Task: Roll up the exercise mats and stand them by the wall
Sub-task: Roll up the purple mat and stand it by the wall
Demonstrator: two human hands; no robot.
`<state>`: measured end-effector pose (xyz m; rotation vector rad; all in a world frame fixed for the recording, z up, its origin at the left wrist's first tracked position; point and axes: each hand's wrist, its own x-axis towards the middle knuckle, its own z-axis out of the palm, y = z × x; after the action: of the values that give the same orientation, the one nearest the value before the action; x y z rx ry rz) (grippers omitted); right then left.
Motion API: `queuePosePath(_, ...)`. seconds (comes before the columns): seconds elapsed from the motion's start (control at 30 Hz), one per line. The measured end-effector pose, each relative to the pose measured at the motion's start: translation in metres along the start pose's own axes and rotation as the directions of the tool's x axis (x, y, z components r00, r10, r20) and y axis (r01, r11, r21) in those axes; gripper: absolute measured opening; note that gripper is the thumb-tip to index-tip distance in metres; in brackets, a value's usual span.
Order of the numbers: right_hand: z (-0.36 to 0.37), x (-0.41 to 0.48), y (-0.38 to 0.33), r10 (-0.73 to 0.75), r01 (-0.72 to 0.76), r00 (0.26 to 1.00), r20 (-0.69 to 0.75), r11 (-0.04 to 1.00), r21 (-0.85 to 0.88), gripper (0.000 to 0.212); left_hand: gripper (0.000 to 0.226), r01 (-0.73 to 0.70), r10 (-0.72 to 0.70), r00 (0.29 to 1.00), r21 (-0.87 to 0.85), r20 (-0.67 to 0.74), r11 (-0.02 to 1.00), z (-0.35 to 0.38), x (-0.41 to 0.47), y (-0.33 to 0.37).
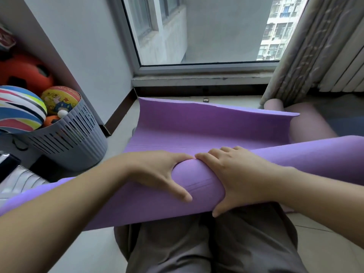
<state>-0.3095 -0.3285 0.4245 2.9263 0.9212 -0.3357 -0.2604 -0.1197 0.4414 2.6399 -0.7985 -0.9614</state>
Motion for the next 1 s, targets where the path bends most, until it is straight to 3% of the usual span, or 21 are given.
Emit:
queuePosePath(0.07,-0.006,0.012,0.009,0.018,-0.021,0.999,0.048,0.997,0.073,0.111,0.083,0.004,-0.004,0.996,0.004,-0.088,1.0,-0.003,0.0,0.002)
queuePosePath(0.2,-0.014,0.029,0.025,0.027,-0.046,0.993,0.118,0.985,0.165,0.106,0.116,0.097,0.072,0.932,0.435,-0.355,0.895,0.032,0.0,0.007)
queuePosePath(0.33,-0.018,0.035,0.029,0.02,-0.045,0.989,0.149,0.985,0.166,0.102,0.118,0.092,0.127,0.883,0.432,-0.452,0.897,0.045,0.005,0.004)
queuePosePath(0.53,-0.065,0.028,0.024,-0.008,0.001,0.996,0.083,0.996,0.088,0.094,0.111,0.052,0.206,0.818,0.426,-0.537,0.903,0.015,-0.023,0.014)
queuePosePath(0.67,-0.063,0.016,0.007,-0.038,0.023,0.986,0.164,0.996,0.088,0.085,0.112,0.013,0.202,0.86,0.416,-0.468,0.909,0.026,-0.041,0.017)
queuePosePath(0.8,-0.024,0.006,-0.004,-0.063,0.021,0.965,0.253,0.986,0.166,0.092,0.109,-0.021,0.162,0.93,0.393,-0.33,0.919,0.057,-0.036,0.016)
queuePosePath(0.9,-0.018,0.003,-0.001,-0.049,-0.007,0.969,0.241,0.975,0.224,0.095,0.105,-0.023,0.114,0.957,0.321,-0.266,0.947,0.051,-0.026,0.01)
queuePosePath(1.0,-0.021,-0.003,-0.006,-0.033,0.019,0.989,0.145,0.995,0.094,0.104,0.102,-0.045,0.064,0.99,0.144,-0.127,0.989,0.031,-0.015,0.002)
